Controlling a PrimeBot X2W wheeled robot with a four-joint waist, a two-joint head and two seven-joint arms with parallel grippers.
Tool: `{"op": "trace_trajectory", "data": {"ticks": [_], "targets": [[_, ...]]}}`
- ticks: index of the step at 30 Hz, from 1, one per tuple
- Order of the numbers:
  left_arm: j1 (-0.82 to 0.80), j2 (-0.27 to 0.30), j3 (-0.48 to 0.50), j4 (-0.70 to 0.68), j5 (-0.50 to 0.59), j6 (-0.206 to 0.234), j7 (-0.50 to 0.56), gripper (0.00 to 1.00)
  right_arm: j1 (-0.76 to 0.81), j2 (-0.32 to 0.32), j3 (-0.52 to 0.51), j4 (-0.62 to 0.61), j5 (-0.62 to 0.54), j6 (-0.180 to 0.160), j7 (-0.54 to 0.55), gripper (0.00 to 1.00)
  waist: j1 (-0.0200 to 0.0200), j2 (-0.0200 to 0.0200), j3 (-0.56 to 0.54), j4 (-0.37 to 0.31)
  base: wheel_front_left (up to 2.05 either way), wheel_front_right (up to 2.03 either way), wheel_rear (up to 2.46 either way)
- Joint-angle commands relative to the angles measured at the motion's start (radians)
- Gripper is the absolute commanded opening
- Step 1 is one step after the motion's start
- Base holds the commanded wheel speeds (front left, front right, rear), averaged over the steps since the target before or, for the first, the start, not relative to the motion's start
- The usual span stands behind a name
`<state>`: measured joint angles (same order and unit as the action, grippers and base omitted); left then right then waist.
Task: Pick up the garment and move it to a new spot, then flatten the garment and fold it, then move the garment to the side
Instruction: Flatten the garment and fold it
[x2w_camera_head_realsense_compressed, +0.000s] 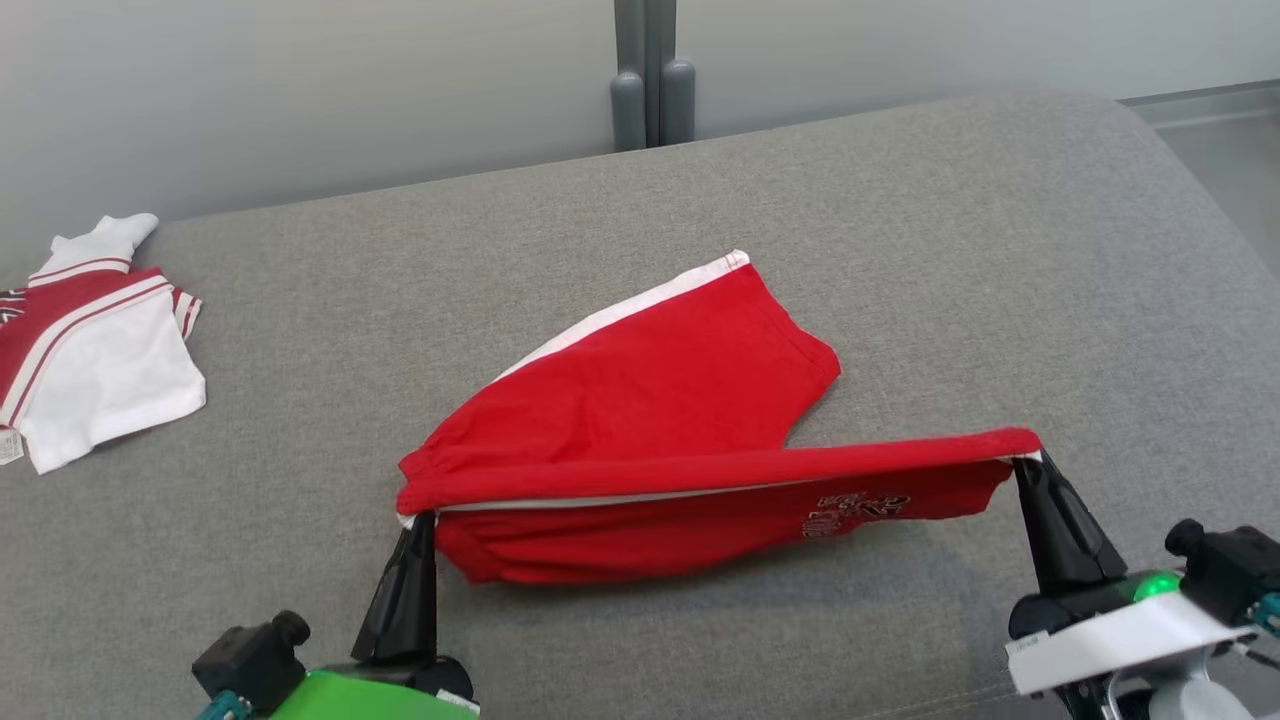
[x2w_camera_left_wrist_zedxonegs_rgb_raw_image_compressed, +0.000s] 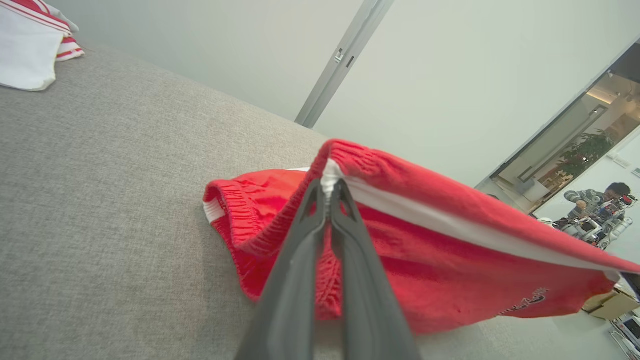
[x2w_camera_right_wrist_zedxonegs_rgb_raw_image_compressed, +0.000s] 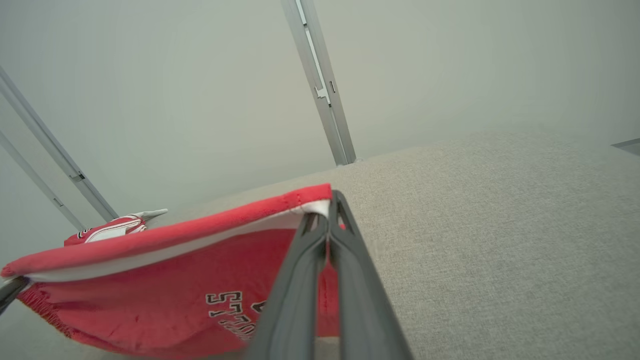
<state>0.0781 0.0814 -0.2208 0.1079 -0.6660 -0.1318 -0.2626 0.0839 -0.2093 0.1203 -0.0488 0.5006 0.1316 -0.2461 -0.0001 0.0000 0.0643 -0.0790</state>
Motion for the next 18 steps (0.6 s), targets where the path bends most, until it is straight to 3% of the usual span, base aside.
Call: {"op": "trace_trajectory", "data": {"ticks": [1,10,18], "targets": [[-0.027,0.001,0.007,0.011,0.007,0.003,-0.003,0.00,-0.027,-0.009,0.000,0.010,0.011,-0.002,0.003,0.00,0.0001,0.0000,0.007,0.010,0.00,0.00,0.00],[-0.233,-0.028,-0.032,0.207,-0.043,0.036,-0.002,0.00,-0.284,-0.096,0.059,0.176,0.033,-0.002,0.071,0.00,0.0001,0.0000,0.089,0.088,0.00,0.00,0.00],[-0.422,-0.029,-0.107,0.316,-0.125,0.112,-0.002,0.00,-0.554,-0.157,0.172,0.359,0.090,-0.002,0.117,0.00,0.0001,0.0000,0.189,0.155,0.00,0.00,0.00]]}}
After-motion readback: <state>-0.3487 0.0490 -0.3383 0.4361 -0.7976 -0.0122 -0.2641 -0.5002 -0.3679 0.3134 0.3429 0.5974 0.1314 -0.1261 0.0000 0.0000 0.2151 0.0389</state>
